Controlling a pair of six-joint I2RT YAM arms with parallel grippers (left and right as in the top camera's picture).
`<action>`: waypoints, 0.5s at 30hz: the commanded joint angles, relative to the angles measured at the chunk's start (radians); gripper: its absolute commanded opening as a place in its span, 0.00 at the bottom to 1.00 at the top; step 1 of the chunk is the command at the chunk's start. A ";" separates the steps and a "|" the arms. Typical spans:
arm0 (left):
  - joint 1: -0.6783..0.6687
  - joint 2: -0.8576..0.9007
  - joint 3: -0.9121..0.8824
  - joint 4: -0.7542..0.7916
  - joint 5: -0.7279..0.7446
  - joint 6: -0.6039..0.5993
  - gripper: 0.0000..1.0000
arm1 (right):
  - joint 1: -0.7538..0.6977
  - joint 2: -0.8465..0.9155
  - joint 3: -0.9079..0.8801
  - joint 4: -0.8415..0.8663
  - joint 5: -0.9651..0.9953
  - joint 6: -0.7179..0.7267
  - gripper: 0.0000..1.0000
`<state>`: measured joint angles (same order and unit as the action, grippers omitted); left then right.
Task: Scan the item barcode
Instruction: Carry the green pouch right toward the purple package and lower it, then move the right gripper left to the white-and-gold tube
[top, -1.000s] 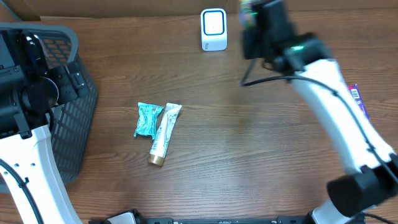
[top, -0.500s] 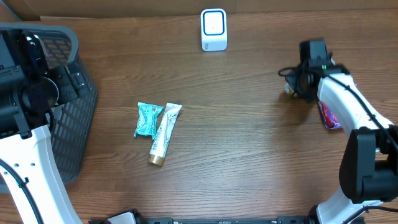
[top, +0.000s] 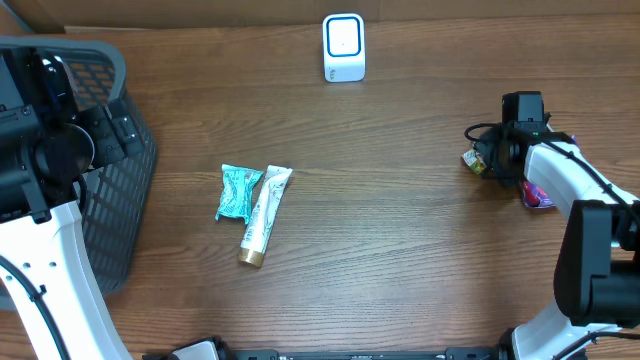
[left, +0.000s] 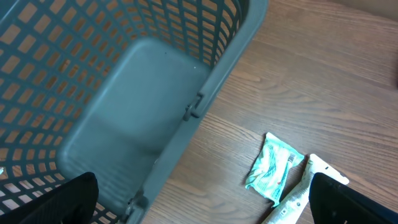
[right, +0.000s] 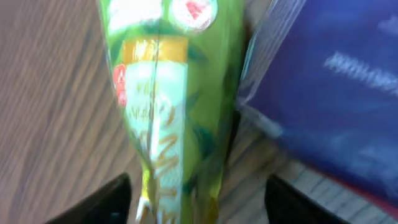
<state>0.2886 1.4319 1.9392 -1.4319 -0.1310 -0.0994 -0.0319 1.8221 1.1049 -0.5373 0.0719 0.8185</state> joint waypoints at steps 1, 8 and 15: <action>0.003 0.002 0.018 0.003 0.005 -0.013 1.00 | 0.004 -0.088 0.095 -0.051 -0.100 -0.111 0.81; 0.003 0.002 0.018 0.003 0.005 -0.013 1.00 | 0.058 -0.174 0.228 -0.304 -0.298 -0.162 0.98; 0.003 0.002 0.018 0.003 0.005 -0.013 1.00 | 0.277 -0.148 0.189 -0.276 -0.496 -0.132 1.00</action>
<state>0.2890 1.4319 1.9392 -1.4319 -0.1314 -0.0994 0.1585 1.6569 1.3148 -0.8295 -0.3099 0.6819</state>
